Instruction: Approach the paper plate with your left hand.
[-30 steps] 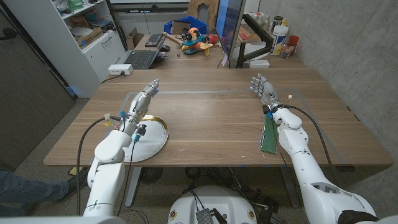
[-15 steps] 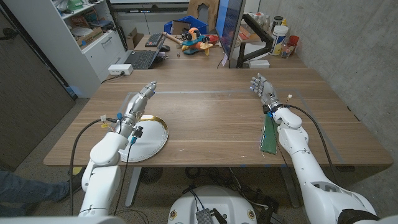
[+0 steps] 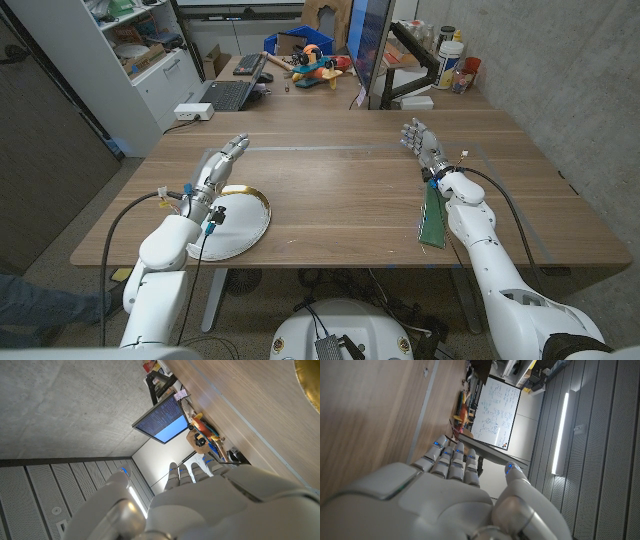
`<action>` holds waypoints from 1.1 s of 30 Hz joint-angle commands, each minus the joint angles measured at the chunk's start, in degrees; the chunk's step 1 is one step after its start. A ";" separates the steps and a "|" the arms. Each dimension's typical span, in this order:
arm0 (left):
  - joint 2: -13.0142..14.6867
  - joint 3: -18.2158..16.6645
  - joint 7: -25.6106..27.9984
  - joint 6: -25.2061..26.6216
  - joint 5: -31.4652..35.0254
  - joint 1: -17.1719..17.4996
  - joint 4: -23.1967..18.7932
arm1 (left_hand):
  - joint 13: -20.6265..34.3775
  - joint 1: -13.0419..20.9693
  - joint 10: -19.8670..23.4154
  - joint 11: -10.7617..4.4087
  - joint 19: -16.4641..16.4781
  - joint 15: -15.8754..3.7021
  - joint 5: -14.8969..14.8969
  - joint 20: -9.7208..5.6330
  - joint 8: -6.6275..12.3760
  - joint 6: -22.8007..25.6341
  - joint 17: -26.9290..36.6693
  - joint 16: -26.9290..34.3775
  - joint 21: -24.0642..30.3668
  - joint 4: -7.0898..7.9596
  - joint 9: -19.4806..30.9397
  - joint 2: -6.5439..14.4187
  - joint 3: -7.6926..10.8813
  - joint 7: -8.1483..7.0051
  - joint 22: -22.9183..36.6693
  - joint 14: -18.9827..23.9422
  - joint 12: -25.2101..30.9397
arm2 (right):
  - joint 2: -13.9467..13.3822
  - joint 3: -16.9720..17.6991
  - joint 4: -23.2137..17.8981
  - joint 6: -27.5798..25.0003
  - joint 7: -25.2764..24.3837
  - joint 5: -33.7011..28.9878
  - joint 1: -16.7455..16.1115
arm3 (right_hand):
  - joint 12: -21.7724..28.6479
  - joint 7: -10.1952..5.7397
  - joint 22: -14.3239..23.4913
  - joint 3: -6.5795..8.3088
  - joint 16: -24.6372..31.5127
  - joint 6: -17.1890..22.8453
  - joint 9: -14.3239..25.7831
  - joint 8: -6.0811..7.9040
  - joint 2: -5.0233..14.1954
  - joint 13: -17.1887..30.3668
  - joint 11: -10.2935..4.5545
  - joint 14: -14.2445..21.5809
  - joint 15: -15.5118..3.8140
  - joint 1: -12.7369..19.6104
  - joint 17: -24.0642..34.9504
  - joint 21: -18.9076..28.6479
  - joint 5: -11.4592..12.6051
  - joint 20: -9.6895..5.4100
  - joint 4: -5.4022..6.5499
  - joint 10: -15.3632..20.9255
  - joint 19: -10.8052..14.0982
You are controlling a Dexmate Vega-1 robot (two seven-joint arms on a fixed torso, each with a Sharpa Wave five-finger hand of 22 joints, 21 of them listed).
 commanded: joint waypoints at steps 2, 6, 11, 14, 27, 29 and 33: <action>1.25 -1.20 0.90 1.49 1.62 1.94 -2.06 | -0.04 0.82 -0.14 -0.10 -3.04 0.01 -0.24 0.33 0.02 0.48 0.02 0.18 -0.16 -0.38 0.10 0.14 -0.05 0.25 0.22 0.16 0.36 | 0.13 -0.36 0.68 -0.09 -0.19 -0.38 0.69 | -0.17 0.08 0.08 0.03 -0.04 0.62 0.08 -0.36 0.59 0.04 0.18 0.66 -0.13 0.03 0.19 -0.15 0.14 0.01 -0.38 0.44 0.51; 1.72 -1.29 0.99 1.95 2.34 2.35 -2.64 | -0.04 0.88 -0.11 -0.09 -3.03 -0.01 -0.26 0.34 0.00 0.47 0.02 0.16 -0.24 -0.42 0.11 0.18 -0.06 0.27 0.22 0.12 0.36 | 0.17 -0.34 0.93 0.07 -0.30 -0.42 0.84 | -0.23 0.09 0.09 0.05 -0.04 0.62 0.07 -0.39 0.60 0.04 0.16 0.69 -0.15 0.06 0.16 -0.24 0.15 0.04 -0.43 0.41 0.51; 2.11 -1.42 0.89 2.78 2.59 2.54 -2.86 | -0.05 0.95 -0.09 0.01 -2.97 -0.02 -0.30 0.39 0.01 0.56 0.03 0.19 -0.34 -0.46 0.11 0.22 -0.09 0.33 0.22 0.20 0.36 | 0.25 -0.24 1.55 0.43 -0.35 -0.37 1.11 | -0.30 0.05 0.09 0.01 -0.05 0.69 0.08 -0.40 0.62 0.04 0.08 0.67 -0.09 -0.01 0.17 -0.38 0.14 0.03 -0.42 0.41 0.56; 2.30 -1.44 0.88 3.11 2.80 2.67 -2.96 | -0.06 1.02 0.01 -0.06 -2.84 -0.03 -0.34 0.40 0.02 0.62 0.02 0.20 -0.41 -0.51 0.11 0.25 -0.12 0.33 0.23 0.26 0.39 | 0.24 -0.23 1.77 0.48 -0.36 -0.39 1.20 | -0.33 0.02 0.09 0.02 -0.05 0.73 0.08 -0.40 0.62 0.04 0.04 0.70 -0.13 0.00 0.16 -0.46 0.14 0.08 -0.45 0.41 0.56; 2.64 -0.98 3.11 3.26 5.73 4.04 -3.69 | -0.08 1.14 -0.09 -0.14 -2.87 0.00 -0.41 0.45 -0.04 0.58 0.03 0.17 -0.68 -0.60 0.11 0.31 -0.20 0.26 0.23 0.24 0.34 | 0.32 -0.22 3.00 0.75 -0.39 -0.50 1.85 | -0.42 0.00 0.11 -0.04 -0.04 0.84 0.08 -0.45 0.62 0.05 0.04 0.79 -0.13 -0.07 0.14 -0.79 0.14 0.10 -0.52 0.62 0.65; 2.70 -0.91 3.34 3.36 5.98 4.26 -3.81 | -0.08 1.16 -0.06 -0.12 -2.83 -0.03 -0.43 0.46 -0.04 0.60 0.03 0.17 -0.72 -0.61 0.12 0.34 -0.22 0.24 0.24 0.25 0.35 | 0.33 -0.24 3.27 0.83 -0.29 -0.48 2.04 | -0.43 0.00 0.11 -0.03 -0.04 0.88 0.08 -0.44 0.63 0.05 -0.01 0.81 -0.12 -0.07 0.14 -0.83 0.15 0.11 -0.54 0.65 0.66; 2.90 -0.84 3.86 3.75 6.68 4.83 -4.23 | -0.08 1.19 0.07 -0.16 -2.71 -0.04 -0.45 0.47 0.00 0.73 0.04 0.20 -0.77 -0.63 0.12 0.36 -0.25 0.19 0.24 0.33 0.39 | 0.42 -0.21 3.79 0.99 -0.28 -0.46 2.31 | -0.50 -0.03 0.12 -0.02 -0.04 0.91 0.08 -0.45 0.66 0.05 -0.05 0.84 -0.10 -0.05 0.12 -0.93 0.15 0.13 -0.58 0.59 0.70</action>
